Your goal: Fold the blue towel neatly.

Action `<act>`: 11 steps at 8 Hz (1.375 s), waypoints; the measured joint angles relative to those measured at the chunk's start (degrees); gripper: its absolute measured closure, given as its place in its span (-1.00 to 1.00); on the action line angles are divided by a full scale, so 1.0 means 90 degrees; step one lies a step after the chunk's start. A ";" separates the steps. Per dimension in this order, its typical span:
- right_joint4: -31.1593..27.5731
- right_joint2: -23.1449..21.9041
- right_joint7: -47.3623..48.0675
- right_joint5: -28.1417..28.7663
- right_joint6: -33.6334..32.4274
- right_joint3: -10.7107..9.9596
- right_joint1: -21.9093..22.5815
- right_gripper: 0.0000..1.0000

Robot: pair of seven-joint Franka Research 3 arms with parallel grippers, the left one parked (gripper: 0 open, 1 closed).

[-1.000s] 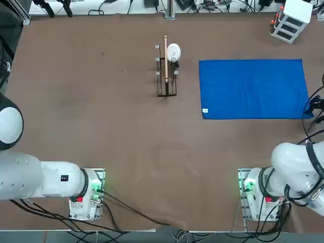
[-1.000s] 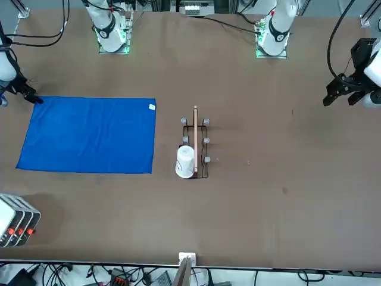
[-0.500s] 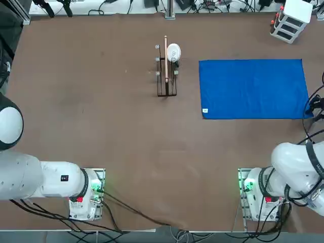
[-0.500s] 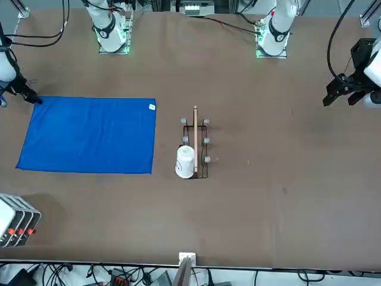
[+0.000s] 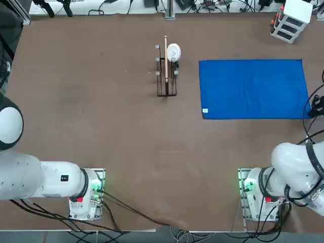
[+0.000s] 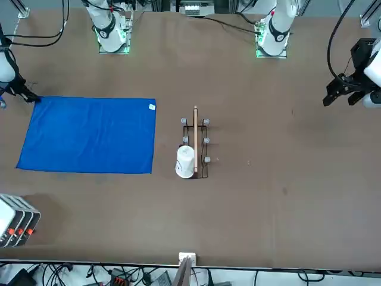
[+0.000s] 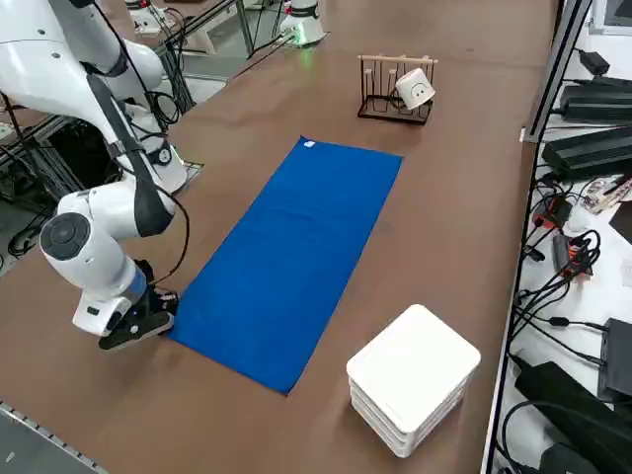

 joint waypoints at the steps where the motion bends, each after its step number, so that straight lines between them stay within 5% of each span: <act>1: 0.0017 -0.0003 -0.0131 0.0000 -0.0053 0.0011 0.0011 0.96; 5: 0.0158 -0.0510 -0.0789 0.0000 -0.0867 0.0122 0.0451 0.96; 8: 0.0163 -0.0927 -0.0815 -0.0165 -0.1175 0.0161 0.1392 0.96; 11: 0.0173 -0.1562 -0.0834 -0.0174 -0.2616 0.0194 0.2632 0.96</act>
